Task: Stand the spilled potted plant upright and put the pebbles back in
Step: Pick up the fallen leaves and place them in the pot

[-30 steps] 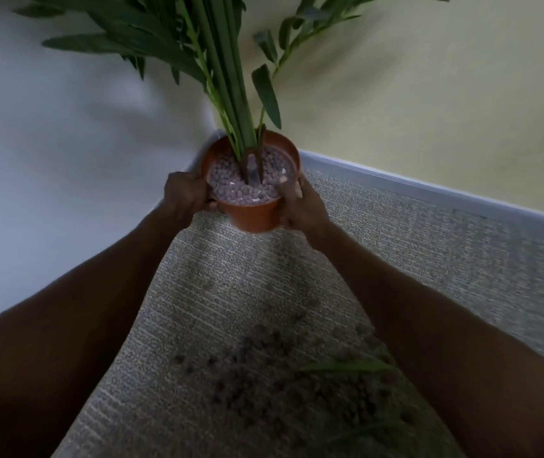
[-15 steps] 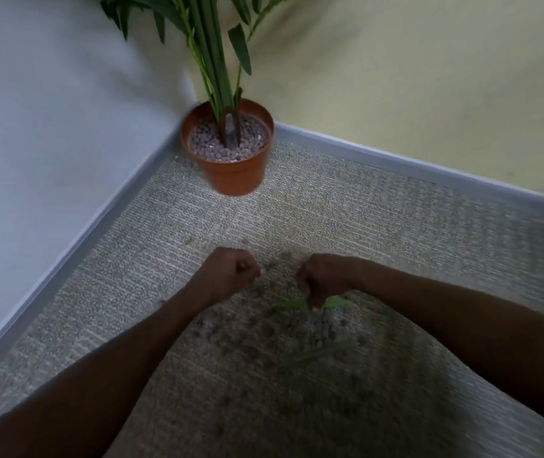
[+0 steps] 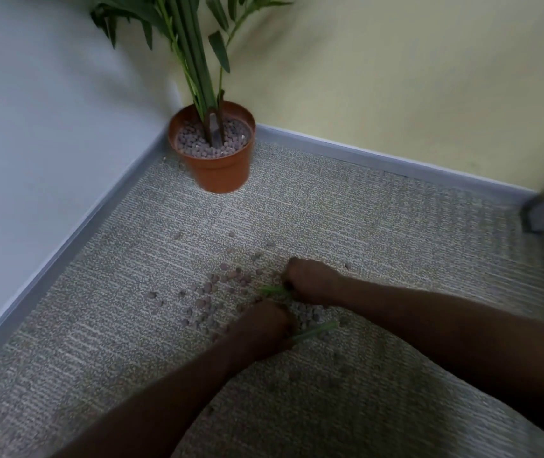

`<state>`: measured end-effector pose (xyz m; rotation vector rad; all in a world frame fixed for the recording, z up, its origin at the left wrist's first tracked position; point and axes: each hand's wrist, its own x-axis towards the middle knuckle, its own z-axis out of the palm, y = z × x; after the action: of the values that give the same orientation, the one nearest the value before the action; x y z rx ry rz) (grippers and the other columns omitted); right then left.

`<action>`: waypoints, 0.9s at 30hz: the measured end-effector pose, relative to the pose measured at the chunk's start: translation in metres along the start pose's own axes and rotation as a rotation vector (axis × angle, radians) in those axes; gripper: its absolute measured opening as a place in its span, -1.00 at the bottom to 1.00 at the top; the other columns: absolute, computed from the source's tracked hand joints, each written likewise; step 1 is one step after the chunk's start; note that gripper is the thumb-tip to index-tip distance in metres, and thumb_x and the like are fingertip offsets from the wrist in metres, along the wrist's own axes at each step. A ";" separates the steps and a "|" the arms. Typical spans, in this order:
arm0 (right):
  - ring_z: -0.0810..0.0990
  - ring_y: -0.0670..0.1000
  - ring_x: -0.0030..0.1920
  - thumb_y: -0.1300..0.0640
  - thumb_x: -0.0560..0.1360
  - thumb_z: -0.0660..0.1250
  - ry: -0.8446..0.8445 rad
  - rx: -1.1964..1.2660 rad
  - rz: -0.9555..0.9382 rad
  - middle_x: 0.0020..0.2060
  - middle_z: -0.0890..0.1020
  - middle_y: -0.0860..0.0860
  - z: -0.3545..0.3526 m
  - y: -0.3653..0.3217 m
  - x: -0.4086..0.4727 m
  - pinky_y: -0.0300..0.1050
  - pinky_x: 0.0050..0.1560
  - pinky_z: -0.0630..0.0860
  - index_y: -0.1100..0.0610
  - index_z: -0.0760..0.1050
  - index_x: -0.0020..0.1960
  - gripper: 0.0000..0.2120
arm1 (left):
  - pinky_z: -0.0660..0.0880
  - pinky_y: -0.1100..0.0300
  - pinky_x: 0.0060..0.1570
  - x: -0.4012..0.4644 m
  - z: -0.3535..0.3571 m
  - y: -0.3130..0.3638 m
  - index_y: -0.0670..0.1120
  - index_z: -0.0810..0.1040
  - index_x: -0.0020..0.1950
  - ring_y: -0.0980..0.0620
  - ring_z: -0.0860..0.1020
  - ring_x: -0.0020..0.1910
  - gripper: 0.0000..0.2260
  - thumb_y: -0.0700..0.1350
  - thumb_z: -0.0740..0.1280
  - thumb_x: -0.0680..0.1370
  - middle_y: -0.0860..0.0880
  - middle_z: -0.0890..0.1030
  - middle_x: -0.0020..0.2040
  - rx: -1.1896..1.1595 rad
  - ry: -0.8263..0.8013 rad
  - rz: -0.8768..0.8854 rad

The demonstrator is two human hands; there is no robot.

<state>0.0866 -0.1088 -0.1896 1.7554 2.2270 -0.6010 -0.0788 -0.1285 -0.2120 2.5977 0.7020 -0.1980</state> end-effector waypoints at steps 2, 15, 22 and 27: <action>0.61 0.24 0.04 0.10 0.48 0.25 0.003 0.040 0.030 0.10 0.54 0.17 0.002 -0.002 -0.001 0.11 0.00 0.59 0.07 0.59 0.05 -0.80 | 0.54 0.04 -0.15 0.002 0.002 0.000 -0.11 0.62 -0.17 -0.15 0.63 -0.16 -0.69 0.07 0.21 0.40 -0.11 0.66 -0.19 -0.017 -0.002 0.006; 0.62 0.22 0.07 0.17 0.47 0.28 0.003 0.084 0.074 0.07 0.60 0.20 -0.010 -0.013 0.016 0.03 -0.03 0.57 0.15 0.58 0.05 -0.81 | 0.54 0.11 -0.10 -0.027 -0.019 -0.028 0.03 0.64 0.04 -0.04 0.59 -0.01 -0.83 -0.11 0.33 0.48 -0.02 0.63 0.01 -0.169 0.237 0.113; 0.59 0.26 0.15 0.20 0.53 0.20 0.033 -0.051 0.120 0.13 0.60 0.22 -0.009 -0.026 0.012 0.09 0.03 0.54 0.24 0.51 0.14 -0.76 | 0.50 0.07 -0.02 -0.048 -0.029 -0.061 -0.04 0.64 0.02 -0.04 0.57 -0.02 -0.81 -0.03 0.27 0.53 -0.03 0.61 -0.05 -0.200 0.363 -0.025; 0.57 0.25 0.15 0.19 0.54 0.19 0.063 -0.105 0.064 0.12 0.58 0.21 -0.011 -0.023 0.008 0.08 0.01 0.53 0.23 0.52 0.12 -0.78 | 0.50 0.17 0.06 -0.052 -0.035 -0.081 -0.05 0.63 0.03 0.04 0.57 -0.08 -0.79 -0.01 0.25 0.56 -0.01 0.60 -0.09 -0.195 0.430 -0.059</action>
<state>0.0634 -0.1013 -0.1798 1.8082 2.1912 -0.4137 -0.1639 -0.0737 -0.1986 2.4505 0.8932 0.4052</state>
